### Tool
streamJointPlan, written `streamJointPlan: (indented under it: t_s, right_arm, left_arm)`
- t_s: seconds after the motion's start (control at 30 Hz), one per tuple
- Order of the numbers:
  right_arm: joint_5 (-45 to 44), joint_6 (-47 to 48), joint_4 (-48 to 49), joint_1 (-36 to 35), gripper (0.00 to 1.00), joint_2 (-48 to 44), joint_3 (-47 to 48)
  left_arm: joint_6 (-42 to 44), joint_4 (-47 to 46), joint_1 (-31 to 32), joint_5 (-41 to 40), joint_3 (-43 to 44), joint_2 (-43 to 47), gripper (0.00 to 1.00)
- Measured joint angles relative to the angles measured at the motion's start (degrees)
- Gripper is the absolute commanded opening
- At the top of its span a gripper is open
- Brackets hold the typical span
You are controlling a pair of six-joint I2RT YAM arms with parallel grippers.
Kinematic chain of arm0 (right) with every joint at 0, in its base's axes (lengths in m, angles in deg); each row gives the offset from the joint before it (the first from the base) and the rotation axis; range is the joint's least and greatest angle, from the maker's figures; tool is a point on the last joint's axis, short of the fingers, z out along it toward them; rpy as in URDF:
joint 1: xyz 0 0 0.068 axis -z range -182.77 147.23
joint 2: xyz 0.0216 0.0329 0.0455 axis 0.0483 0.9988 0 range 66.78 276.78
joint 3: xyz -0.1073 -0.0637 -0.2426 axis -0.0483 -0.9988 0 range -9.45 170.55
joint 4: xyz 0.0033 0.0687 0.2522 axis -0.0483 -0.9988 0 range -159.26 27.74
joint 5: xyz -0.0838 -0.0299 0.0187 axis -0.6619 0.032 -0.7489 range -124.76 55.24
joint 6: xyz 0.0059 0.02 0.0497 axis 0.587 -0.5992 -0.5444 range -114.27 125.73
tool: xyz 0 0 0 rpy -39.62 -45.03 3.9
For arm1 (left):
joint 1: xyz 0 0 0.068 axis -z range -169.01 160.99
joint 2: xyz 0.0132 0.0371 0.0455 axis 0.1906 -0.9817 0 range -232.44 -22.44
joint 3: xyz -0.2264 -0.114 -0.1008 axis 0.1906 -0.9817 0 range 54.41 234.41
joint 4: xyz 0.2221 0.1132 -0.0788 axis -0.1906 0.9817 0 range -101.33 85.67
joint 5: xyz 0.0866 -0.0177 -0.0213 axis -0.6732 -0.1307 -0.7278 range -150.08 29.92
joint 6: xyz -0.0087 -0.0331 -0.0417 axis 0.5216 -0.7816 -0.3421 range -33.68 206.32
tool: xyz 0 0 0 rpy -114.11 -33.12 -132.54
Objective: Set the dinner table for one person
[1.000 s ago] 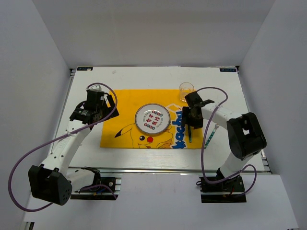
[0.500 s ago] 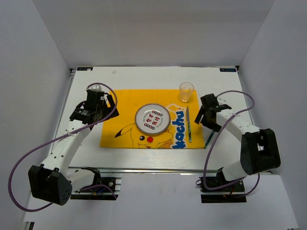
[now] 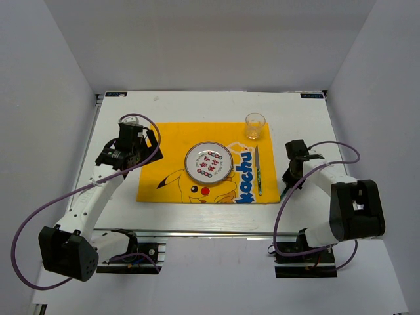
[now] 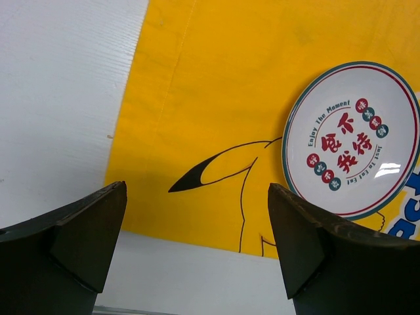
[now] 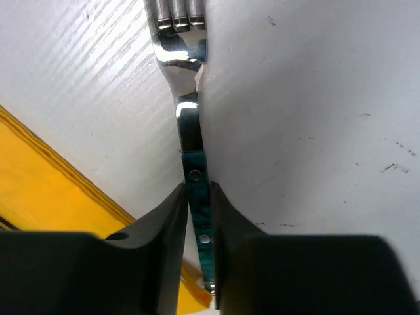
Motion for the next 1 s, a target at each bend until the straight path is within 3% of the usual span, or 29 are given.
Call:
streamJointPlan:
  t_s: [0.03, 0.07, 0.37, 0.47, 0.6, 0.83, 0.93, 1.0]
  right_arm:
    - [0.1, 0.0, 0.5, 0.3, 0.03, 0.0, -0.1]
    - [0.2, -0.1, 0.7, 0.5, 0.00, 0.0, -0.1]
    - [-4.1, 0.7, -5.2, 0.5, 0.00, -5.2, 1.6]
    - [-4.8, 3.2, -7.1, -1.4, 0.00, -8.7, 7.9]
    - [-4.9, 5.4, -7.3, -6.4, 0.00, -6.6, 18.6]
    - [-1.7, 6.4, -8.6, -20.4, 0.00, 7.1, 29.7]
    - [-0.2, 5.9, -10.1, -26.6, 0.00, 16.7, 39.1]
    - [0.5, 5.4, -10.9, -31.9, 0.00, 25.5, 50.3]
  left_arm:
    - [0.0, 0.0, 0.1, 0.0, 0.0, 0.0, 0.98]
    - [0.0, 0.0, 0.2, 0.0, 0.0, 0.0, 0.98]
    - [-0.2, 0.0, 0.5, 0.0, 0.0, 0.0, 0.98]
    - [-0.5, 0.0, 0.5, 0.3, 0.0, -0.4, 0.98]
    - [-1.0, 0.0, 0.5, 2.0, 0.7, -1.2, 0.98]
    - [-2.3, 0.3, 0.4, 3.0, 4.9, -1.5, 0.98]
    - [-4.6, 2.9, 0.2, -0.9, 7.3, -2.0, 0.98]
    - [-7.5, 6.4, 0.1, -6.0, 10.1, -3.3, 0.98]
